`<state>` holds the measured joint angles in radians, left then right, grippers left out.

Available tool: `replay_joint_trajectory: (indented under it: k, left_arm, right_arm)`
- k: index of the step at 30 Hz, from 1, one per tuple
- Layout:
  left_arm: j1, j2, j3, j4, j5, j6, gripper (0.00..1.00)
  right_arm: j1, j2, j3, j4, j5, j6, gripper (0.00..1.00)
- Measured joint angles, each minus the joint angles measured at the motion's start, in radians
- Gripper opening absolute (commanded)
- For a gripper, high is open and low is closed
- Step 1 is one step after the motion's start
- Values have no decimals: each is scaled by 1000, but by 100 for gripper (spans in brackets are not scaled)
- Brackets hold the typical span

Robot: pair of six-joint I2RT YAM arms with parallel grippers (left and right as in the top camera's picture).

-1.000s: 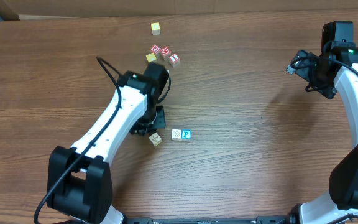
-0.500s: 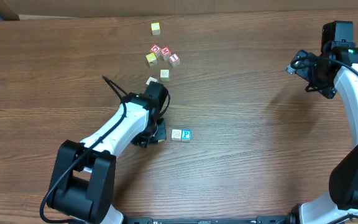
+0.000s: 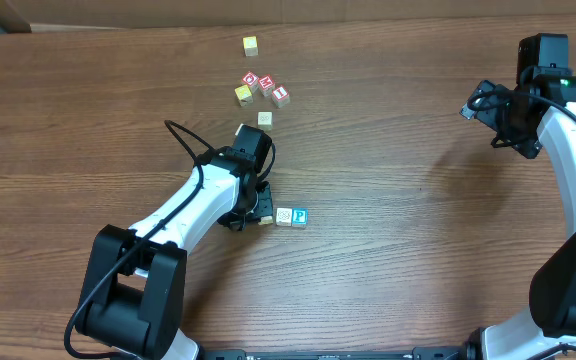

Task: Flip 5 blocks
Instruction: 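Lower the umbrella T block beside the pretzel block and release it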

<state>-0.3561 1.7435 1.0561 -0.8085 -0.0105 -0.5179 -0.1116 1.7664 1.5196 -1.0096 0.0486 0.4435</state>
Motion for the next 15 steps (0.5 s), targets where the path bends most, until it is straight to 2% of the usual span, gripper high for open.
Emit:
replay_joint_trajectory:
  k: [15]
  left_arm:
    - [0,0,0,62,4,84,5]
  right_arm:
    - [0,0,0,0,0,0,100]
